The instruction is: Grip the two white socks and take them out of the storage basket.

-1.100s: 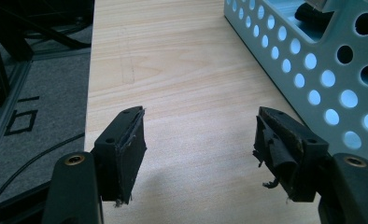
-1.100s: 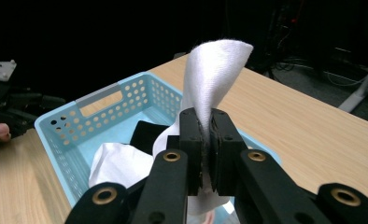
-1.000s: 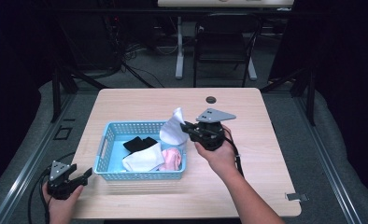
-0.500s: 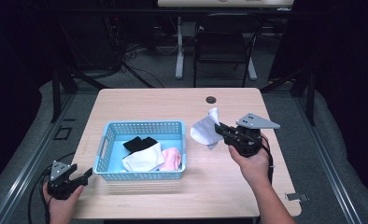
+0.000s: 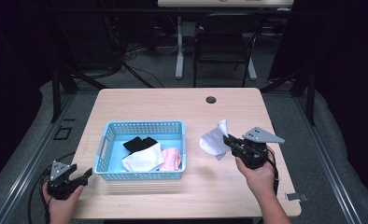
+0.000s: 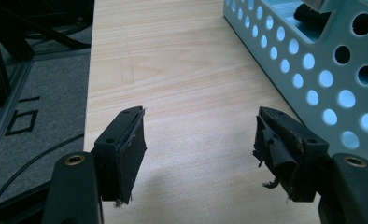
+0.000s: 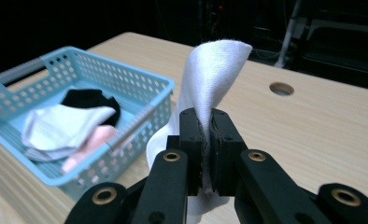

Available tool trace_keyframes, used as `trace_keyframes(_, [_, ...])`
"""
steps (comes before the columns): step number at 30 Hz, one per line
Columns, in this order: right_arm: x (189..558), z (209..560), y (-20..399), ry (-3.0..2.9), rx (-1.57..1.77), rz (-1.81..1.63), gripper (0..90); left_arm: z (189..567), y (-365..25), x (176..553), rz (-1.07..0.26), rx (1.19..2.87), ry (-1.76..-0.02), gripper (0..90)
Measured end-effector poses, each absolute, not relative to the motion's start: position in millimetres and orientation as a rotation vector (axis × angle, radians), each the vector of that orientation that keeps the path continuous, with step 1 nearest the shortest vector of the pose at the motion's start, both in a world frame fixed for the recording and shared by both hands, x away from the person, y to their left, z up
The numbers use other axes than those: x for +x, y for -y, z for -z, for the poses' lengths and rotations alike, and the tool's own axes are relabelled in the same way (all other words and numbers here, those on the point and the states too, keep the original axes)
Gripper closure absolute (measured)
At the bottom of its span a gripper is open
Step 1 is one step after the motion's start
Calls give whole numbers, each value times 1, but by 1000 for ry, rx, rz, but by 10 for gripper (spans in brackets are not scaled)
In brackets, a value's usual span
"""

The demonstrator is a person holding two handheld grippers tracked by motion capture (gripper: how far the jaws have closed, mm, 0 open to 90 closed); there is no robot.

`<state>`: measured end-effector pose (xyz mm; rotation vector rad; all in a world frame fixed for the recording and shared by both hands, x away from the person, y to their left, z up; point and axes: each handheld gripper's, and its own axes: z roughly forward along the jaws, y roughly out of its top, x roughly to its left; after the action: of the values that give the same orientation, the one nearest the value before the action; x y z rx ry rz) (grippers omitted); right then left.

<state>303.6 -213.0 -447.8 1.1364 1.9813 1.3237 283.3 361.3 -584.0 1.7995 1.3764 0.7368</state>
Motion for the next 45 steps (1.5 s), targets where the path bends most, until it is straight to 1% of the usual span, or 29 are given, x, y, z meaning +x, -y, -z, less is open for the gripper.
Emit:
trace_keyframes(8, [311, 486, 222, -1997, 1220, -1272, 850, 584, -361, 283, -737, 1797, -1379, 332])
trace_keyframes(10, [316, 499, 230, -1984, 1260, -1256, 849, 584, -361, 283, -739, 1790, -1379, 332])
trace_keyframes(12, [317, 504, 233, -1977, 1282, -1246, 849, 584, -362, 283, -738, 1793, -1381, 332])
trace_keyframes(13, [320, 514, 240, -1965, 1320, -1235, 848, 584, -362, 283, -737, 1793, -1382, 332])
trace_keyframes(23, [329, 539, 270, -1919, 1490, -1138, 841, 583, -361, 283, -736, 1809, -1380, 332])
trace_keyframes(29, [330, 546, 277, -1890, 1546, -1131, 821, 584, -361, 284, -736, 1797, -1375, 332])
trace_keyframes(34, [330, 549, 277, -1889, 1554, -1103, 771, 584, -361, 284, -735, 1796, -1376, 332])
trace_keyframes(37, [330, 550, 277, -1879, 1560, -1086, 725, 584, -361, 284, -737, 1792, -1378, 332])
trace_keyframes(38, [330, 550, 278, -1878, 1559, -1086, 695, 584, -361, 283, -736, 1791, -1379, 332])
trace_keyframes(39, [329, 550, 278, -1868, 1556, -1093, 646, 584, -361, 283, -736, 1790, -1379, 332])
trace_keyframes(41, [329, 548, 277, -1824, 1544, -1063, 519, 584, -361, 283, -736, 1790, -1379, 332])
trace_keyframes(43, [327, 544, 277, -1796, 1538, -1069, 474, 584, -361, 283, -736, 1790, -1379, 332])
trace_keyframes(45, [326, 540, 276, -1789, 1519, -1071, 467, 584, -361, 283, -737, 1786, -1378, 332])
